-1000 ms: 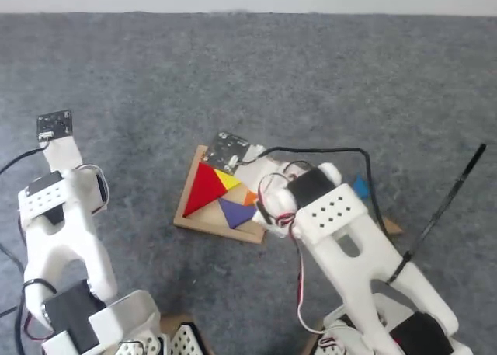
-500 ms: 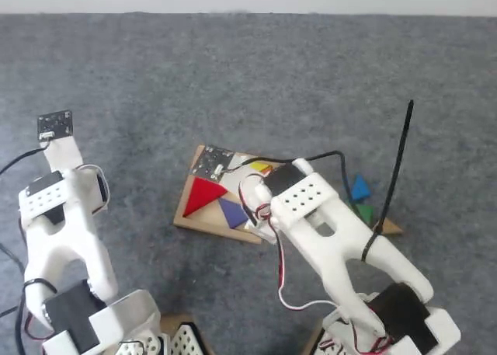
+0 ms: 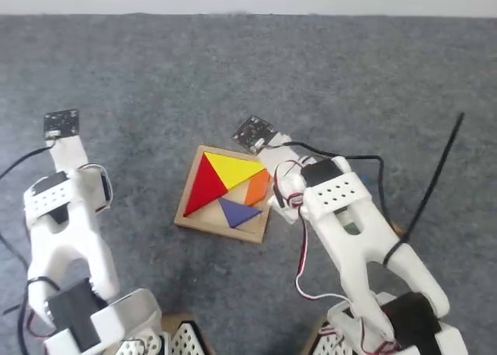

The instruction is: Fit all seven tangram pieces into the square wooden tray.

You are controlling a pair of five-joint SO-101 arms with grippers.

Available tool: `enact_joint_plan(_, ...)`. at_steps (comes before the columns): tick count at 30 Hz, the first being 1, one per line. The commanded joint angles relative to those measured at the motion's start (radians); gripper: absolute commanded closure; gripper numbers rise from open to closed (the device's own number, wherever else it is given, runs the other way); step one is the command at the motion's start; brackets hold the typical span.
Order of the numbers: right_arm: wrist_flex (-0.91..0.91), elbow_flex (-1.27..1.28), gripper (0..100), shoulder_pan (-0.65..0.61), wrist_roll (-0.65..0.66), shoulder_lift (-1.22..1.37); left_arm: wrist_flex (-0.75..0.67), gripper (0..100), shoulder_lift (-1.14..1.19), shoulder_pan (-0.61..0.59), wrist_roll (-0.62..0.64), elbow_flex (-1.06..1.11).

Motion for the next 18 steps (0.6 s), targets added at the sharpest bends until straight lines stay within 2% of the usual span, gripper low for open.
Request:
enact_joint_plan(1, -0.03, -0.009, 95.7, 0.025, -0.014, -0.058, -0.018, 99, -0.014, 0.006, -0.017, -0.004)
enact_joint_plan(14, -0.056, -0.002, 95.7, 0.031, -0.015, -0.056, -0.035, 99, -0.014, 0.009, -0.023, 0.013)
enact_joint_plan(18, -0.099, 0.02, 95.7, 0.085, -0.032, -0.056, -0.037, 99, -0.014, 0.011, -0.06, 0.027)
